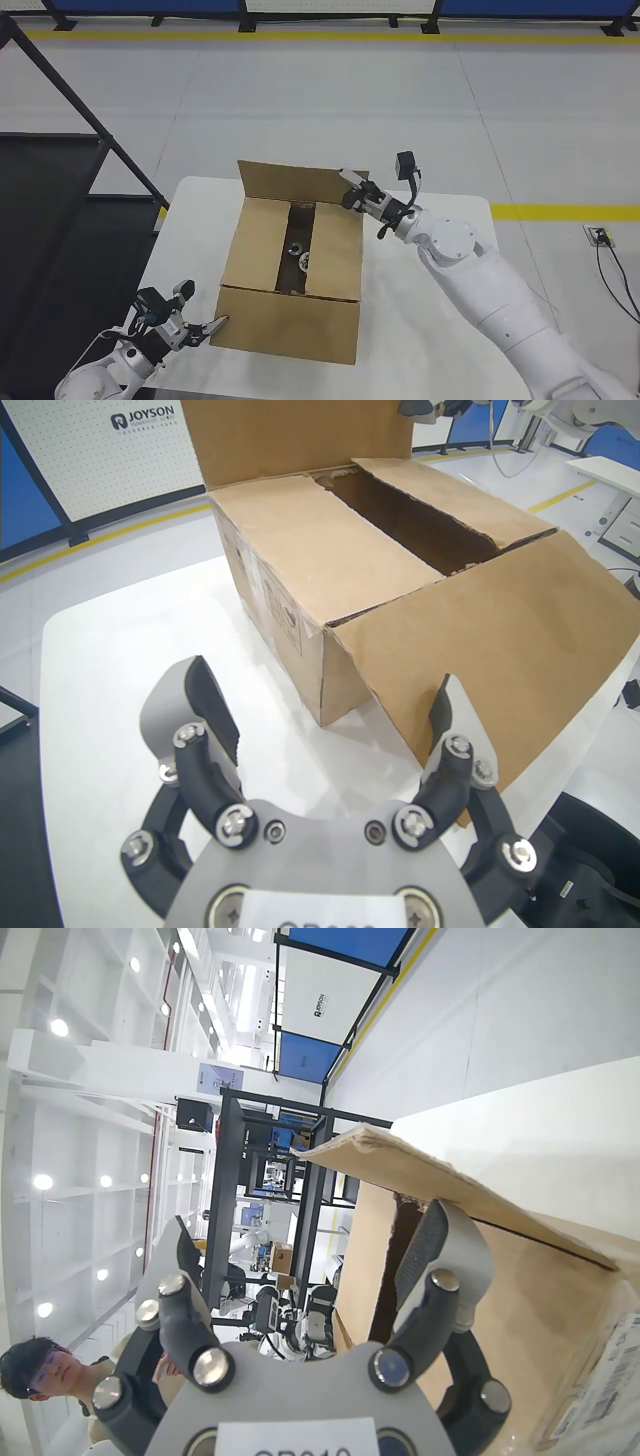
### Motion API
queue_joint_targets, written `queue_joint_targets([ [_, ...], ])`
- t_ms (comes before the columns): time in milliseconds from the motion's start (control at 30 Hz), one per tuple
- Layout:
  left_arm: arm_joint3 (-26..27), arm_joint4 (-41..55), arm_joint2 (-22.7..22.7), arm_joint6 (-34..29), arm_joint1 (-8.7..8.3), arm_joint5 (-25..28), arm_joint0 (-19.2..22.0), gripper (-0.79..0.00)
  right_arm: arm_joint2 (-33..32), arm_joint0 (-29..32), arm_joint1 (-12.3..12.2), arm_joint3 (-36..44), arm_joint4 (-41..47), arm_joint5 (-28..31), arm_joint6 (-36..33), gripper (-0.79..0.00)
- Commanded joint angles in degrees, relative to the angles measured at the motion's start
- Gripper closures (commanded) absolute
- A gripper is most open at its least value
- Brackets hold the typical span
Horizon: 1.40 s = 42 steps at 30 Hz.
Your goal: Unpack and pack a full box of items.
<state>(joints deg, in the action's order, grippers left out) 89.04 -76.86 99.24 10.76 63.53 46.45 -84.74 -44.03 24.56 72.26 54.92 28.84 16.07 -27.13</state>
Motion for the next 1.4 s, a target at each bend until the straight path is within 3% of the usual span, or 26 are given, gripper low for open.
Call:
queue_joint_targets([
  [0, 0.00, 0.00, 0.00, 0.00, 0.00, 0.00, 0.00, -0.785, -0.38, 0.87, 0.59, -0.42, 3.26, -0.15, 1.36, -0.785],
  [300, 1.93, 0.52, -1.13, -0.79, -0.06, -1.68, -0.89, -0.785, 4.10, -7.03, 7.00, -14.12, 4.84, -5.13, 13.18, -0.785],
  [733, 1.69, 0.94, -1.83, 0.26, -0.38, -2.80, -1.99, -0.785, 10.67, -13.78, 14.36, -27.76, -4.28, -11.19, 13.02, -0.785],
  [1167, -2.31, -4.35, -5.58, -0.29, -0.47, -7.31, 0.15, -0.785, 9.21, -15.24, 17.58, -34.19, -5.95, -7.04, 14.90, -0.785],
  [1367, -1.92, -1.58, -4.16, 2.69, -0.84, -4.44, -0.33, -0.785, 6.97, -14.82, 18.08, -33.72, -3.82, -2.11, 11.49, -0.785],
])
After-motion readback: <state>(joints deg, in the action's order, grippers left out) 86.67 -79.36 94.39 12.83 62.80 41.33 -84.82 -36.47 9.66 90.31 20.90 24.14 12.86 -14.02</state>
